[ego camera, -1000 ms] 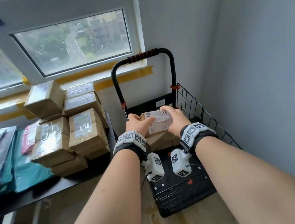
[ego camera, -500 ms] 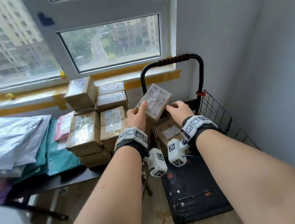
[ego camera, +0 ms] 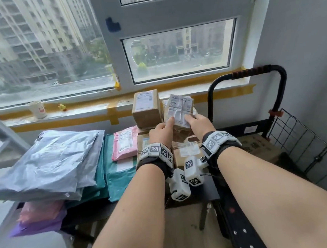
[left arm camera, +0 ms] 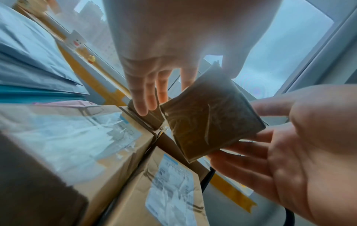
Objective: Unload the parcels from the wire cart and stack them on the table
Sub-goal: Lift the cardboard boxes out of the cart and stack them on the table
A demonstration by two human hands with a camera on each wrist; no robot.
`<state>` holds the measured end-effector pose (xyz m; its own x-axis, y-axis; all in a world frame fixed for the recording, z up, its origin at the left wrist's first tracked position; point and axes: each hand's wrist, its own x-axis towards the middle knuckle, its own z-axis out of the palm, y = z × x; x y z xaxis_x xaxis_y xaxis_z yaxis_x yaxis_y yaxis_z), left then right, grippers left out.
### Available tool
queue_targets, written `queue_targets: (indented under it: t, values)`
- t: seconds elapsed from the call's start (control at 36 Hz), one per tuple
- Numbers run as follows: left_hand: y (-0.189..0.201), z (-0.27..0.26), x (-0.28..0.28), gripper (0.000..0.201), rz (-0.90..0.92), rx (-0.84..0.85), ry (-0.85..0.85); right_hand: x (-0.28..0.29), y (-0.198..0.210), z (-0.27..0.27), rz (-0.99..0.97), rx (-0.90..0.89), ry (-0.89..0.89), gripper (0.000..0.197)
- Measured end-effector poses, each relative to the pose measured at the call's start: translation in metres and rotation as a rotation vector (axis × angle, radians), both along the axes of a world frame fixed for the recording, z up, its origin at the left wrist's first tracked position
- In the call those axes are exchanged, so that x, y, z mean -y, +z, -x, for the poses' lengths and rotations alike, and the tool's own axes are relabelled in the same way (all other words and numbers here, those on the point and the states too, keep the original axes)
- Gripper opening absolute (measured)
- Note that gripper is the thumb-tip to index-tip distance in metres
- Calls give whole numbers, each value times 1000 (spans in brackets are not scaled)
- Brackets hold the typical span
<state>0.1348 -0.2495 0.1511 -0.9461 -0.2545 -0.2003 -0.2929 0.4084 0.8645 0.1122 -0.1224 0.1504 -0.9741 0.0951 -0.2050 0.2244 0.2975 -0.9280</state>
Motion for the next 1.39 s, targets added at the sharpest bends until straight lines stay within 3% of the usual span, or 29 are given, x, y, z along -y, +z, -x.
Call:
queue_targets:
  t: [0.08,0.19,0.33,0.44,0.58,0.69,0.83,1.03,1.28,1.39]
  values:
    - [-3,18,11,68,-34,4,-32,13,1,12,31,11,-101,28]
    - [-8,42,18,49,-93,-29,-67,22,2,28,28,4,-140,23]
    - [-8,69,19,36,33,-50,-38,25,7,50,-17,-8,-96,28]
    - [-2,91,15,34,281,-102,-68,24,9,76,-63,-4,-79,49]
    - [6,124,16,50,654,-219,-69,25,16,106,-21,-22,-58,36]
    - [4,147,20,52,855,-237,-57,26,12,133,-28,-27,-53,40]
    - [-6,164,27,52,775,-98,-51,34,-1,154,-99,30,5,37]
    - [-7,169,31,47,818,-82,-10,39,-7,164,-136,74,51,43]
    - [-6,170,35,40,770,-87,-57,34,-1,167,-221,57,-19,17]
    - [-3,167,34,41,704,-103,-71,35,-1,163,-218,59,-41,18]
